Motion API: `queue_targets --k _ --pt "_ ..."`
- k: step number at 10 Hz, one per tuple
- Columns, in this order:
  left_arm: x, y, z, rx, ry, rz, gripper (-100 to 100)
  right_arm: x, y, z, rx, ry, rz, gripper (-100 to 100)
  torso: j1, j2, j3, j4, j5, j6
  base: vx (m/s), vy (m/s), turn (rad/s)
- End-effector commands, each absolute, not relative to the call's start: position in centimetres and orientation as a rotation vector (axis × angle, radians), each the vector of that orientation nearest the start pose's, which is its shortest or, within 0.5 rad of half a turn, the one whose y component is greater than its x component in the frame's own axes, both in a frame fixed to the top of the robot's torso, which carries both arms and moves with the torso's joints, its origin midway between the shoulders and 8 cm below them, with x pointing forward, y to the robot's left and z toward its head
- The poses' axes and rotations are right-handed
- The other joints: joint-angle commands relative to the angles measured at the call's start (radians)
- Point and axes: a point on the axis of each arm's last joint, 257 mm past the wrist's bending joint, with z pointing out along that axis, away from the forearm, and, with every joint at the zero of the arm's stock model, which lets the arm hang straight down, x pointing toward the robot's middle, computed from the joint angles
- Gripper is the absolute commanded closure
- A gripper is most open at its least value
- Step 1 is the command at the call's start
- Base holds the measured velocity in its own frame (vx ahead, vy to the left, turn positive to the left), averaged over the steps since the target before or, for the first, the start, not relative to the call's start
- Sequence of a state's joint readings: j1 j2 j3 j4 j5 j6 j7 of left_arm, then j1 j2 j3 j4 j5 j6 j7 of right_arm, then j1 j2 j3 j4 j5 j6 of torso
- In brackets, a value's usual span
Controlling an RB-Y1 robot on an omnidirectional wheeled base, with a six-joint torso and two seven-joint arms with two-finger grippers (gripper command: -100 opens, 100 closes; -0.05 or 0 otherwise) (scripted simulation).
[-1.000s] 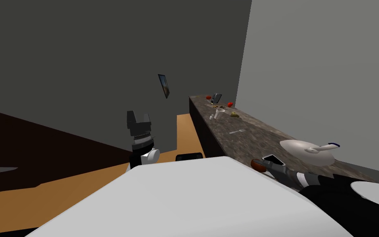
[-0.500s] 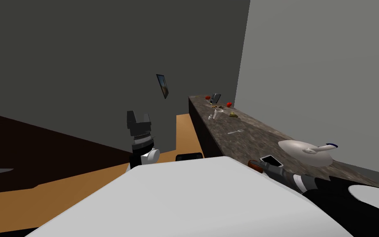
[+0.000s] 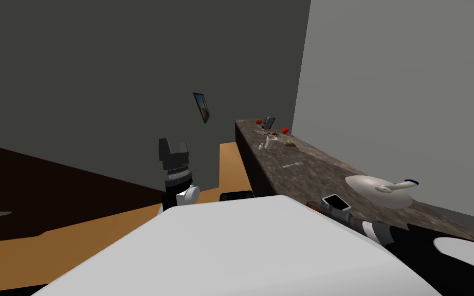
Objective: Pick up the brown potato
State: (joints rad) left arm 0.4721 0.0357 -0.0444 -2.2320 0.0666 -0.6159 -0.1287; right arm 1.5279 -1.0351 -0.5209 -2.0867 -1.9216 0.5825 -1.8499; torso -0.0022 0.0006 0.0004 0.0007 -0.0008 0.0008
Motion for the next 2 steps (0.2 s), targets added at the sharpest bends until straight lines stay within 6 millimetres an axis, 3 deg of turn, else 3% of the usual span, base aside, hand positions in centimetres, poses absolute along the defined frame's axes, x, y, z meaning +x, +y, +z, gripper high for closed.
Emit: queue_targets --k 1,2 --pt "33.62 26.63 3.26 -0.564 0.563 -1.295 0 6.0 -45.94 -29.94 -2.347 1.444 -0.36 100 0.0 0.0 0.0 0.0 0.0 0.0 0.001 -0.018 -0.001" --pt "33.62 26.63 3.26 -0.564 0.563 -1.296 0 6.04 -45.92 -29.92 -2.343 1.448 -0.364 0 0.001 0.0 0.0 0.0 0.0 0.0 0.0 0.0 0.0"
